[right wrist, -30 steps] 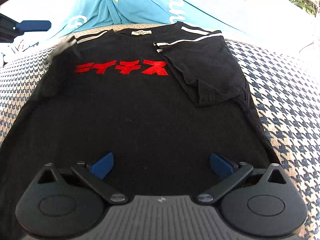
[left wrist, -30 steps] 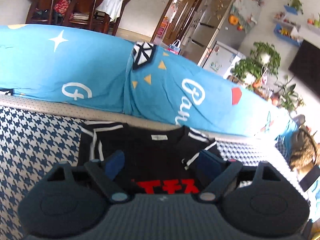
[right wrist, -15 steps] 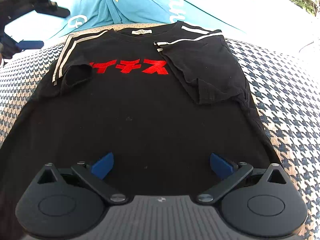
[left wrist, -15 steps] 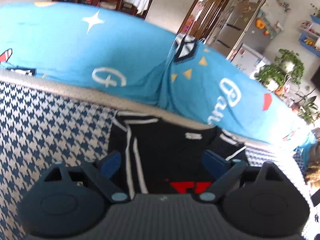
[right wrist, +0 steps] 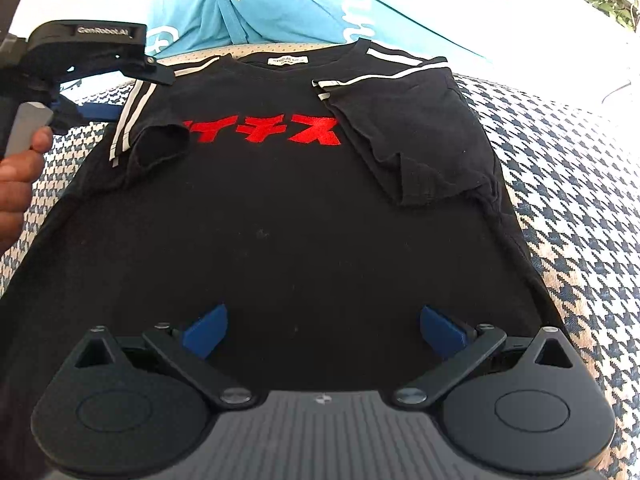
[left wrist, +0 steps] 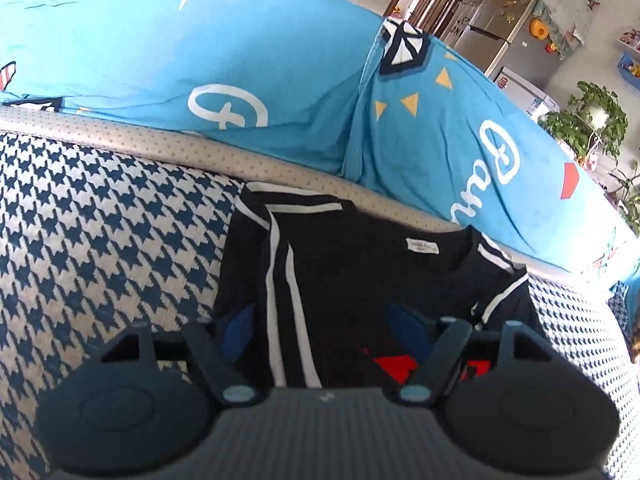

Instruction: Fold clothes

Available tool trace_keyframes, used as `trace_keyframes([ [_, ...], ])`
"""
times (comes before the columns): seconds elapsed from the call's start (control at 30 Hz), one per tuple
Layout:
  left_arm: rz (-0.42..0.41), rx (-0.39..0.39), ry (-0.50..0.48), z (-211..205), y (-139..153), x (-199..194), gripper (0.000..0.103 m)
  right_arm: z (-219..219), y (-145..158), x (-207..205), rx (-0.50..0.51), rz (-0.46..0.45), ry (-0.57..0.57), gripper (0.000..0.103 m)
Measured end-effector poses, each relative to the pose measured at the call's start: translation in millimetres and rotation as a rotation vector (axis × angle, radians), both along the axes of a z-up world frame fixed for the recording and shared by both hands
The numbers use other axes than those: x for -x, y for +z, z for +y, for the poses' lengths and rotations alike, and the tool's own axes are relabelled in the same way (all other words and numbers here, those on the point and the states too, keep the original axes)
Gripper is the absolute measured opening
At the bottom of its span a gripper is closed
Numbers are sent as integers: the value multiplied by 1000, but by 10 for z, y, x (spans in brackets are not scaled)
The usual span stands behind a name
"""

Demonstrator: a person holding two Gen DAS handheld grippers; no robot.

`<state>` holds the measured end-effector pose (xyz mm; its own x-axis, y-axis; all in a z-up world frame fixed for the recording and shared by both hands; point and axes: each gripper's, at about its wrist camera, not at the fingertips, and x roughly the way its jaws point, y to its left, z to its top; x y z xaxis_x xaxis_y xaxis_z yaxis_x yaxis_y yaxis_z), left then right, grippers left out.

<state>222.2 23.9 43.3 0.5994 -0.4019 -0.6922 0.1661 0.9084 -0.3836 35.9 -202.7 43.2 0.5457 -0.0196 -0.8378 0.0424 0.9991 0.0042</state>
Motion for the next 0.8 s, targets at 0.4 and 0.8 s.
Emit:
trace_keyframes([
  [0.4, 12, 32, -33, -136, 3, -107, 44, 0, -6, 1, -4, 1, 6, 103],
  [0.8, -77, 141, -49, -432, 233, -244, 66, 2, -12, -25, -4, 1, 10, 103],
])
